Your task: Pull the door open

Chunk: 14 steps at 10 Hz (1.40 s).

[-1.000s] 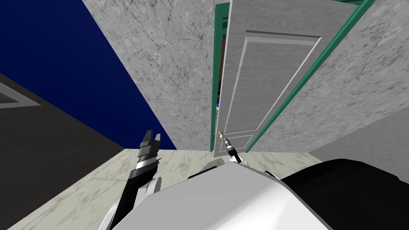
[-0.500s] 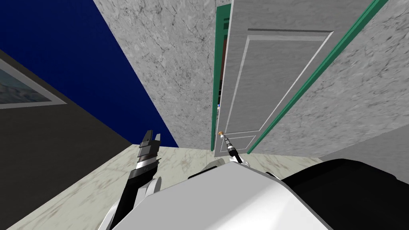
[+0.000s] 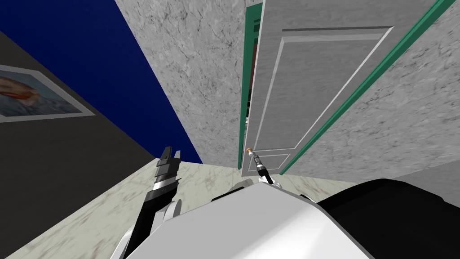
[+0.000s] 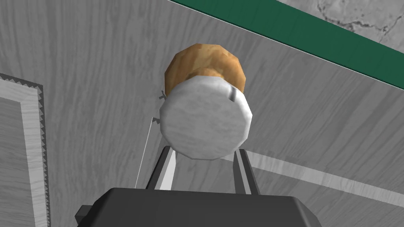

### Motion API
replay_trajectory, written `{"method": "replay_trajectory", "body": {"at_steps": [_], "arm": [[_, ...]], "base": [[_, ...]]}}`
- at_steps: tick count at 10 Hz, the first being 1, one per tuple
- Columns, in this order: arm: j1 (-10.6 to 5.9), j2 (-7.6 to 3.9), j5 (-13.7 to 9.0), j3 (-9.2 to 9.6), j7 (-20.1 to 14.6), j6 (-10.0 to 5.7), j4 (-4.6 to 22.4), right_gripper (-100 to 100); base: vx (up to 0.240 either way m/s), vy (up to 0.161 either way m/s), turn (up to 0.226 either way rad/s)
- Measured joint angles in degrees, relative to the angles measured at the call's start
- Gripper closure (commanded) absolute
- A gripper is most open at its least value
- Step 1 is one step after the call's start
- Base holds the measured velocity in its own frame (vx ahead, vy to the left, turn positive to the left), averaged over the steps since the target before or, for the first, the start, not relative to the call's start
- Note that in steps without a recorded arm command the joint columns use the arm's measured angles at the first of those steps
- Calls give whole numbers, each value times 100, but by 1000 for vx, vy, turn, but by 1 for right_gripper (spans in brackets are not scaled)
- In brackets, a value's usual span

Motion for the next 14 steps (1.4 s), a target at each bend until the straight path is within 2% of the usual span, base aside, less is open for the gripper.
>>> {"method": "replay_trajectory", "body": {"at_steps": [5, 12, 13, 14], "arm": [[24, -32, -302, -9, -694, -15, 37, 100], [131, -53, -711, -19, -1667, 23, -43, 100], [132, -63, -778, -23, -1814, 30, -51, -100], [139, -67, -839, -17, -1933, 41, -48, -100]], "base": [[-44, -20, 102], [-41, -14, 85], [-37, -17, 50], [-31, -4, 11]]}}
